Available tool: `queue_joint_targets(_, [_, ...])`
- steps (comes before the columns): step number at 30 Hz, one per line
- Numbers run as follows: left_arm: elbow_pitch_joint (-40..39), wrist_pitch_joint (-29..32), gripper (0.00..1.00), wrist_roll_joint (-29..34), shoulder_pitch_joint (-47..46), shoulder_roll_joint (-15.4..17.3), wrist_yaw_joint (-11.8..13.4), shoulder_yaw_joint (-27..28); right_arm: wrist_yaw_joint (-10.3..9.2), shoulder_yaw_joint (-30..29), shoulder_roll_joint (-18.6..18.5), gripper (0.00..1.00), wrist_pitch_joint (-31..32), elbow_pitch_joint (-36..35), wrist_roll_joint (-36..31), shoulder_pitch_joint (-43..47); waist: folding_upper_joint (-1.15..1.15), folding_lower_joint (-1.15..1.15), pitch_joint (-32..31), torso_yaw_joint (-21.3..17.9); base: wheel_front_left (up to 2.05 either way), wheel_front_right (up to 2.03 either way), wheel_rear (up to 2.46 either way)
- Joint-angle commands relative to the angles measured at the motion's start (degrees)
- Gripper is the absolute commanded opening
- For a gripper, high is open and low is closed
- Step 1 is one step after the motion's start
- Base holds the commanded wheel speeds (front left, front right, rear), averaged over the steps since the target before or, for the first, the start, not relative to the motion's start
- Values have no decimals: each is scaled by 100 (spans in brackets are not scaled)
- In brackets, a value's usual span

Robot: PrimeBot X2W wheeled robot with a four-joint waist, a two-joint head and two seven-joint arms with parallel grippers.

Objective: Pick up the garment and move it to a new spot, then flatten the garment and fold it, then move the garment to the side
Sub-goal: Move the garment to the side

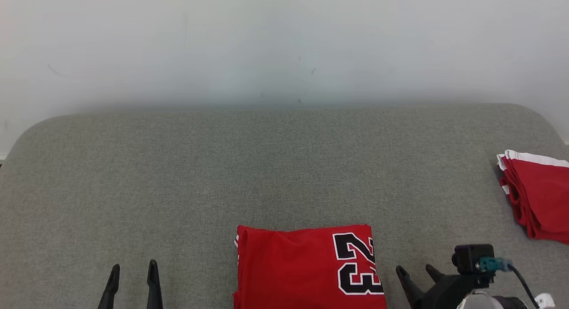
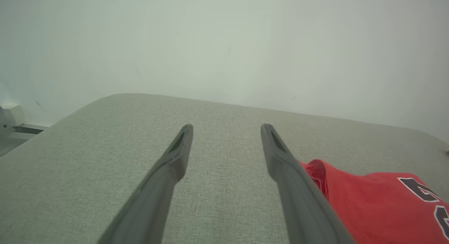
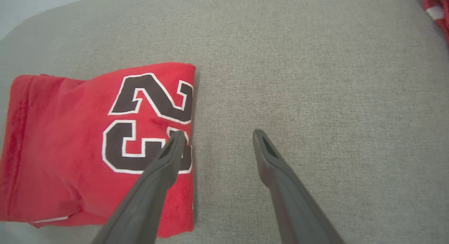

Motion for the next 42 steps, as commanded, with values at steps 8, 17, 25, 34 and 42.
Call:
queue_joint_targets(8, [-17, -21, 100, -68, -52, -6, 49, -116, -12, -13, -1, 100, 1290, -94, 373, -396, 0, 0, 177, 119, 0, 0, 0])
queue_joint_targets(17, [38, -21, 100, -137, -196, -7, 55, -205, -12, 2, -2, 100, 1642, -67, 200, -635, 0, 0, 352, 305, 0, 0, 0])
queue_joint_targets(25, [96, -21, 100, -121, -295, -5, 17, -254, -12, 75, -1, 100, 1605, 321, 229, -749, 0, 0, 474, 502, 0, 0, 0])
queue_joint_targets(34, [163, -21, 100, -157, -333, -5, -21, -320, -12, 179, -1, 100, 1613, 813, 68, -788, 0, 0, 566, 685, 0, 0, 0])
queue_joint_targets(42, [198, -21, 100, -172, -355, -6, -34, -308, -13, 314, 8, 71, 1481, 1223, 3, -910, 0, 0, 623, 702, 0, 0, 0])
